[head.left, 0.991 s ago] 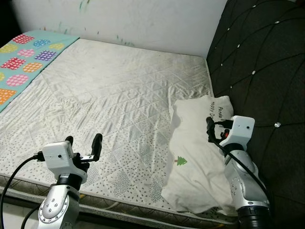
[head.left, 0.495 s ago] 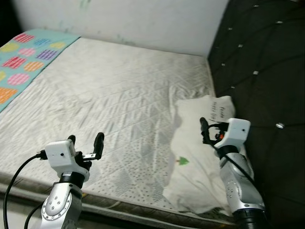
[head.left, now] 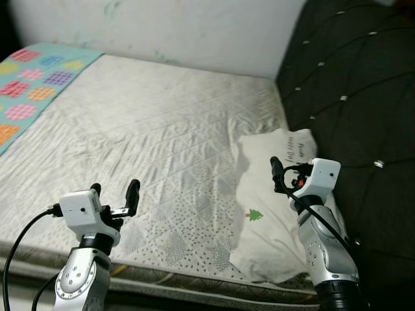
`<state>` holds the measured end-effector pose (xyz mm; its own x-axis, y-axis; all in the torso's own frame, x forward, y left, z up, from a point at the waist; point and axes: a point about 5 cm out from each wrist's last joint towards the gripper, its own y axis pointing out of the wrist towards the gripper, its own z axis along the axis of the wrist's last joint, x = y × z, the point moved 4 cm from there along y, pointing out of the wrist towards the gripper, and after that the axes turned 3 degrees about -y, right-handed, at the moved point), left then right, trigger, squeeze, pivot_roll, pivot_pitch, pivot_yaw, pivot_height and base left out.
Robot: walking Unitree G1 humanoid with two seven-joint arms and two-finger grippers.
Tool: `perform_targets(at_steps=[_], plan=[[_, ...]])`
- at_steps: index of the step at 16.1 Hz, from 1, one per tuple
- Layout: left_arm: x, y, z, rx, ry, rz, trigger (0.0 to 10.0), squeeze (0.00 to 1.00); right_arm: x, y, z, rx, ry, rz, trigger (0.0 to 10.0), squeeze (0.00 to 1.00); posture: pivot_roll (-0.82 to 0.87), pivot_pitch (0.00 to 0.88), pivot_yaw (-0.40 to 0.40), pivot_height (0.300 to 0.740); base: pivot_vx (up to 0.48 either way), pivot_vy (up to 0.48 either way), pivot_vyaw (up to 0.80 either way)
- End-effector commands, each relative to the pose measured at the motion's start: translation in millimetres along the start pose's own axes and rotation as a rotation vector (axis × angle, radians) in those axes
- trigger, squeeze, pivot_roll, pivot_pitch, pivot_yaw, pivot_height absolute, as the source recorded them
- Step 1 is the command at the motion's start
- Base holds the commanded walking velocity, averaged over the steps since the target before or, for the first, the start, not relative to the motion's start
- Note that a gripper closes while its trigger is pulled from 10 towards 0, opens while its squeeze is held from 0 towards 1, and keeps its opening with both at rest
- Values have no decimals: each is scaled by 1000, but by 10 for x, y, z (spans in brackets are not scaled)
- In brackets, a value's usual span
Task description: Clean up the room
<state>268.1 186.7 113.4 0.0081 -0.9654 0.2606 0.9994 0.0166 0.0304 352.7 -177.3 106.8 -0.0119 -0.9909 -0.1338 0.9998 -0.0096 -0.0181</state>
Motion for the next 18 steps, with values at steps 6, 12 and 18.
perform_targets(at_steps=[6,12,18], plan=[[5,1,-14,3,1,9,10000,0,21,16,13,8,0,2,10000,0,28,0,-77,740,0,338,-69],[-8,-5,-13,4,3,16,10000,0,32,-36,100,117,-62,-6,10000,0,27,5,-74,740,0,346,0],[-10,5,-12,6,4,17,10000,0,1,-56,22,91,-17,11,10000,0,27,6,-73,740,0,394,0]])
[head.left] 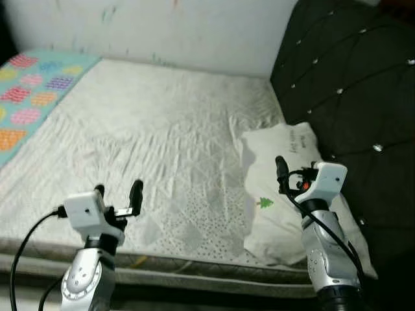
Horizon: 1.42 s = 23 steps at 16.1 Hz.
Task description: Clean up the room
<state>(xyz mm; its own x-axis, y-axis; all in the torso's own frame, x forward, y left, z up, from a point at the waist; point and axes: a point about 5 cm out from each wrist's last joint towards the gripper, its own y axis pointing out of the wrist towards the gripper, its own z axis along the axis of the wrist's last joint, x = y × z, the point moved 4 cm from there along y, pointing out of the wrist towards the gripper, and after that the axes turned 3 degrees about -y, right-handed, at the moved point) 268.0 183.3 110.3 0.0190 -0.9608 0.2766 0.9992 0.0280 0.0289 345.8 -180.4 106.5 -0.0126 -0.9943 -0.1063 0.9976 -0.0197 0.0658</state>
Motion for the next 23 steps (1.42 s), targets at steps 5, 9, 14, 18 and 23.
perform_targets(at_steps=[5,9,14,18,23], plan=[[-28,10,25,6,19,4,10000,0,-19,12,-4,-5,-16,10,10000,0,25,5,-73,740,0,465,0],[-11,7,32,17,26,1,10000,0,-49,-2,-48,-25,-17,33,10000,0,24,7,-74,740,0,233,0],[61,-19,26,11,7,-60,10000,0,-100,8,-41,-24,-22,73,10000,0,22,7,-77,740,109,0,0],[63,-21,21,9,8,-65,10000,0,-108,6,-44,-26,-25,83,10000,0,22,7,-77,740,284,0,0],[67,-24,14,5,12,-68,10000,0,-4,11,-57,-40,-45,45,10000,0,19,12,-79,740,282,0,0]])
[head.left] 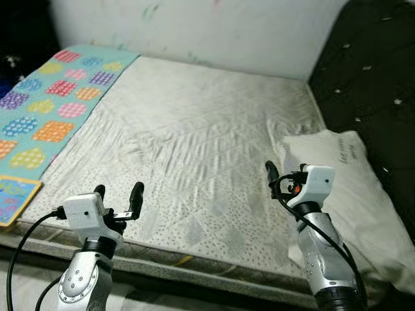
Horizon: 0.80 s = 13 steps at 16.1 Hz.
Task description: Clean up the room
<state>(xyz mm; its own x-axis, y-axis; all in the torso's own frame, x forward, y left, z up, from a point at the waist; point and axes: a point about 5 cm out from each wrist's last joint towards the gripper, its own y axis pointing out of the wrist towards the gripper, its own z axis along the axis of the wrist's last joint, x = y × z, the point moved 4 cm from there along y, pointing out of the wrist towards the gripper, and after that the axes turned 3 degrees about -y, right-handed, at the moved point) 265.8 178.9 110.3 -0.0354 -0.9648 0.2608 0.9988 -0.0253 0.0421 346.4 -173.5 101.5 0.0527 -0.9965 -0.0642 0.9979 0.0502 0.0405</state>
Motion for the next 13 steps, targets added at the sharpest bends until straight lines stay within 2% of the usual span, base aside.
perform_targets(at_steps=[1,8,13], plan=[[21,1,20,4,1,-8,10000,0,93,11,5,-10,-13,-31,10000,0,18,12,-79,740,247,0,0],[26,1,7,-1,1,-11,10000,0,111,8,-32,-23,-12,-45,10000,0,19,14,-75,740,0,0,0],[30,-2,-1,-5,1,-14,10000,0,105,11,-45,-27,-14,-47,10000,0,22,14,-75,740,48,0,-800]])
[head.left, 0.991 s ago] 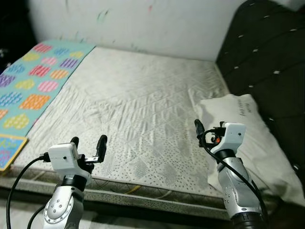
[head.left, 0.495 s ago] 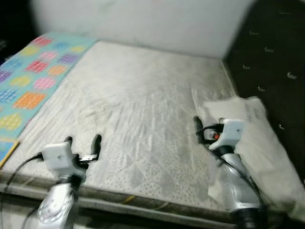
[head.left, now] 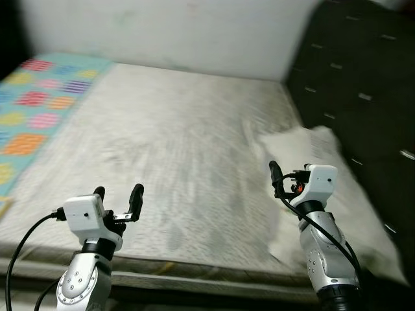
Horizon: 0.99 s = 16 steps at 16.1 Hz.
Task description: Clean up the room
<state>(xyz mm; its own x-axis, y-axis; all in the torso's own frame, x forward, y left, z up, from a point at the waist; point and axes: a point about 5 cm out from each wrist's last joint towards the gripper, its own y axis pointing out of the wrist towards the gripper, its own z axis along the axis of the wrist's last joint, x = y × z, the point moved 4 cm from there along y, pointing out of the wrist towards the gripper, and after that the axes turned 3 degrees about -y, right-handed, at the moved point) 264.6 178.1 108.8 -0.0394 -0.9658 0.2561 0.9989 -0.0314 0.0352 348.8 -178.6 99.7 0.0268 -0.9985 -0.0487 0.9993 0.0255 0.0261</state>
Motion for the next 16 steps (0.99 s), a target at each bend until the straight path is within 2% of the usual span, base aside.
perform_targets(at_steps=[1,2,5,12,16], plan=[[29,8,18,4,-5,-16,10000,0,45,-8,-35,-14,2,-20,10000,0,22,13,-75,740,274,0,-800],[26,8,16,2,-3,-14,10000,0,41,-8,-40,-16,2,-18,10000,0,22,13,-75,740,270,0,-719],[22,14,14,0,3,-12,10000,0,37,-8,-39,-16,0,-17,10000,0,22,9,-74,740,249,0,0],[24,22,4,-5,3,-17,10000,0,32,0,-45,-16,-1,-17,10000,0,26,7,-74,740,0,0,0],[28,4,-6,-9,9,-20,10000,0,32,-3,-57,-20,1,-19,10000,0,27,9,-76,740,258,0,-152]])
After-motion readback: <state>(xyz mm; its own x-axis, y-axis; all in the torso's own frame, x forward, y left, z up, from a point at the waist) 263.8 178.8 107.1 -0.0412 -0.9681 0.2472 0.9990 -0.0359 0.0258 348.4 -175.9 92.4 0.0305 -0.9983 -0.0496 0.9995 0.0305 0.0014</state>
